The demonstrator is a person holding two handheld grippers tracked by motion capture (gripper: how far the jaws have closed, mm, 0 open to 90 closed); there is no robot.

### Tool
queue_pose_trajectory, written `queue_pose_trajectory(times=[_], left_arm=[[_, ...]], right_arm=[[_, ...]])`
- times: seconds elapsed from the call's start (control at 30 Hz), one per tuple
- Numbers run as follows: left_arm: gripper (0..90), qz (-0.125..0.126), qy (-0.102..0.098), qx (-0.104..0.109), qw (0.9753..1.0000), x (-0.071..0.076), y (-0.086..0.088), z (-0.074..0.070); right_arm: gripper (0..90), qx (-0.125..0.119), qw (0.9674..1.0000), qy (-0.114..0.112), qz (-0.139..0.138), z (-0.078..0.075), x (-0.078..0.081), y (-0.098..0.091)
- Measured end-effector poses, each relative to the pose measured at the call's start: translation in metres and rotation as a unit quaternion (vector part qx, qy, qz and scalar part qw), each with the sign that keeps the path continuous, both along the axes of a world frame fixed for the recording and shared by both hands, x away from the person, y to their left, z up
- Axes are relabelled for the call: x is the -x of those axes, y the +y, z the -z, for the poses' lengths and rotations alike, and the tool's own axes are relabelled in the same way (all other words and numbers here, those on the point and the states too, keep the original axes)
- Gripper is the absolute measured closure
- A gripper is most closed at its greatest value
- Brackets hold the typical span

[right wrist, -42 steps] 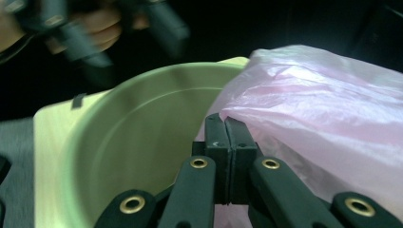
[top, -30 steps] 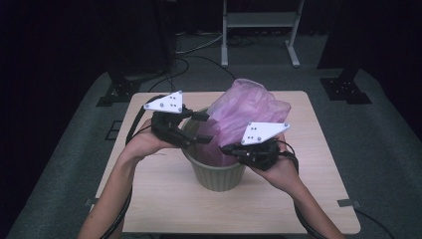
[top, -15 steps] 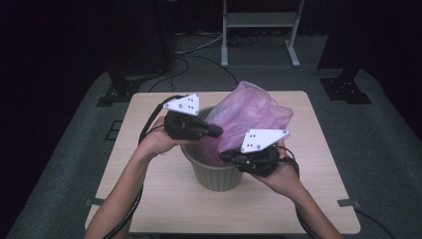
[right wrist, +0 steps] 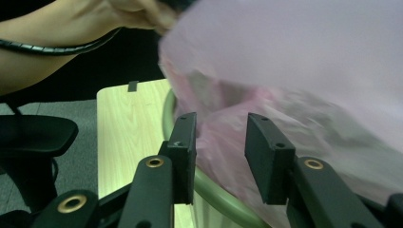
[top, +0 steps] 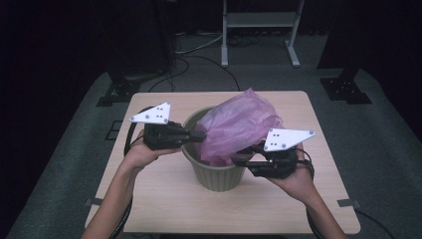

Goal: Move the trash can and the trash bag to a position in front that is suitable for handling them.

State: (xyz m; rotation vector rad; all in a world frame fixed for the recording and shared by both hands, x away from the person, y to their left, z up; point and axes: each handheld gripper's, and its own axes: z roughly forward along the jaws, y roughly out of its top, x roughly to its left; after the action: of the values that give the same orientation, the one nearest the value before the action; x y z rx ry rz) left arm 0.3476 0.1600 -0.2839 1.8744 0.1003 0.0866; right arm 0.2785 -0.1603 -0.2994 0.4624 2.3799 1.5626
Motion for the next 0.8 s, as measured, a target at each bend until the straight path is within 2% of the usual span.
queue_pose_trajectory(times=[0.17, 0.27, 0.5, 0.8], left_arm=[[89.8, 0.011, 0.009, 0.028, 0.9995, 0.009, 0.017, 0.009], [89.8, 0.019, 0.01, 0.029, 0.9994, 0.014, 0.019, 0.011], [89.8, 0.048, 0.008, 0.016, 0.9987, 0.023, 0.01, 0.014], [89.8, 0.078, 0.005, -0.009, 0.9969, 0.029, -0.006, 0.016]], right_arm=[[63.0, -0.017, 0.9995, 0.01, 0.025, 0.001, -0.007, -0.009], [61.0, -0.028, 0.9986, 0.019, 0.04, 0.0, -0.012, -0.01], [53.2, -0.067, 0.9964, 0.025, 0.046, -0.007, -0.023, -0.005], [53.0, -0.088, 0.9951, 0.032, 0.031, -0.013, -0.033, 0.009]])
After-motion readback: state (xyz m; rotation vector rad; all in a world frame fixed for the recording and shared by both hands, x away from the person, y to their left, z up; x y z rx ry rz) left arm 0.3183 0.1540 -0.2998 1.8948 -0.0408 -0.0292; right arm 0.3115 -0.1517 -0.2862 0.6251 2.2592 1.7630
